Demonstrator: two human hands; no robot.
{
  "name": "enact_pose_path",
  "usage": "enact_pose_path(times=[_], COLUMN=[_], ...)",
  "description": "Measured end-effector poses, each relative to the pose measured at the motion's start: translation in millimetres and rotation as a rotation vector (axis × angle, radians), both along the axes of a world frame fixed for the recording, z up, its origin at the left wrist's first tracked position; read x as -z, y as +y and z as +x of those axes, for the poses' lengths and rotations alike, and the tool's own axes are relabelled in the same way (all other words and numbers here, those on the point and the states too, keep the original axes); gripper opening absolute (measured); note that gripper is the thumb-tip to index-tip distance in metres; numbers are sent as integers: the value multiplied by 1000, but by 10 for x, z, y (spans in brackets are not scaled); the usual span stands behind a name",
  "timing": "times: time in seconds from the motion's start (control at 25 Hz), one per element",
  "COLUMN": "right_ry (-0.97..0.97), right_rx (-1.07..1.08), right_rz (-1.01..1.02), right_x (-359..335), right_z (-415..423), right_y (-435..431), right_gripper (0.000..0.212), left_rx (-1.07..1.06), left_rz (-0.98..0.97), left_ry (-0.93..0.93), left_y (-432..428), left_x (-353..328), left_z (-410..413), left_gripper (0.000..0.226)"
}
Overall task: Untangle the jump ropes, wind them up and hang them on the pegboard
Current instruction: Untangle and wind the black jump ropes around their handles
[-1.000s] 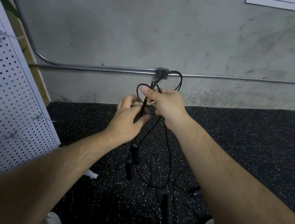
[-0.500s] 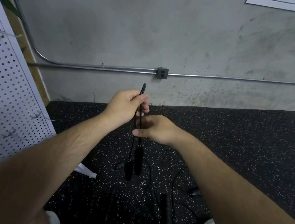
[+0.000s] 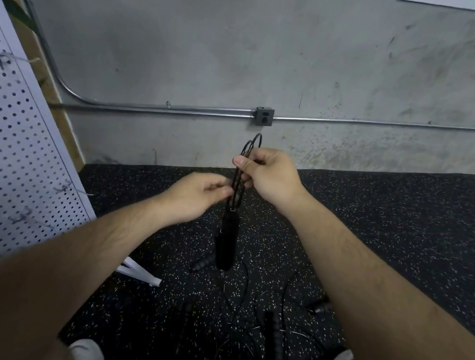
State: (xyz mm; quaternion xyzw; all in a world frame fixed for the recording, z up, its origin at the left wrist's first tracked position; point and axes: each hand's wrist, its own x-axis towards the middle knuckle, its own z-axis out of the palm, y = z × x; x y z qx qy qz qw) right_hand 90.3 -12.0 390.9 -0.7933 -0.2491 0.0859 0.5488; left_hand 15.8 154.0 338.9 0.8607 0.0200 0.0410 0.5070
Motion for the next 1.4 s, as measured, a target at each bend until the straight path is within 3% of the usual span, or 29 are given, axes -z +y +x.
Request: enact_pose_path(times=[0.12, 0.32, 0.56, 0.84, 0.92, 1.04, 1.08, 1.16, 1.4], right_ry=[5, 5, 78, 207, 103, -76, -114, -168, -247], right_rx=[15, -41, -99, -172, -141, -100, -78, -4, 262], right_rz=[33, 59, 120, 120, -36, -293, -342, -373, -216], right_x=[-18, 25, 159, 126, 163, 383, 472, 623, 937], right_z=[37, 48, -6, -123, -146, -296, -348, -434, -648], right_y=[-1, 7, 5, 57, 54, 58, 75, 125, 355], right_gripper=[24, 20, 13, 26, 46, 108, 119, 119, 108], left_rx=[-2, -162, -232, -230, -279, -355, -363, -381, -432], left_rz=[36, -215, -198, -127, -172, -304, -331, -378, -489], left_ry=[-11, -131, -157, -194, -216, -242, -247, -256, -269], left_y=[-72, -168, -84, -68, -27, 1, 5, 9, 30], left_x=[66, -140, -211, -237, -288, -376, -398, -433, -518], left_z=[-42, -8, 23, -27, -18, 0, 5, 6, -4], left_gripper=[9, 10, 20, 25, 16, 10, 8, 6, 9])
